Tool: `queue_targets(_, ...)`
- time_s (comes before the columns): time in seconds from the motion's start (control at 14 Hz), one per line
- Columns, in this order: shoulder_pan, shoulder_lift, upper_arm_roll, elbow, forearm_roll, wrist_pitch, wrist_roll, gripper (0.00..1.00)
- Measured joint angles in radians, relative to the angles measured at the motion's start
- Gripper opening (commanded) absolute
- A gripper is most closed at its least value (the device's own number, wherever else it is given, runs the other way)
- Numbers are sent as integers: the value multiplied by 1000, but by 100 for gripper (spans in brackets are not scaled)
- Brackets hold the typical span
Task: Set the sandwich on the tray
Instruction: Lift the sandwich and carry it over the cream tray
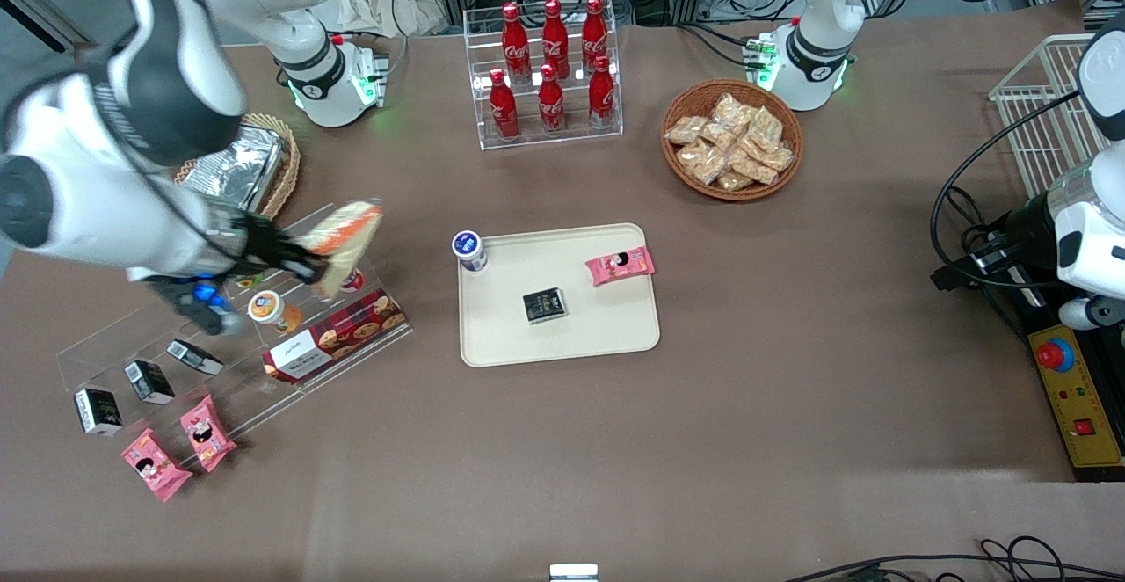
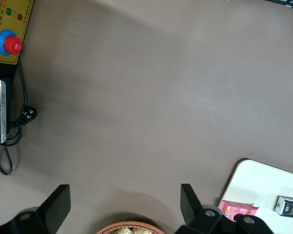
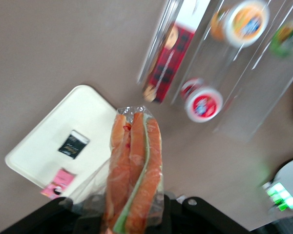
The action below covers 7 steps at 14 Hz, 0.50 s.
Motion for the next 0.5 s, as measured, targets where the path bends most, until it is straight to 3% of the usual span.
queue_targets(0.14, 70, 48, 0, -1, 33, 63, 162, 0)
queue_targets(0.36, 139, 146, -1, -2, 139, 182, 363, 0)
queue_targets(0.5, 202, 205, -1, -2, 146, 274, 478, 0)
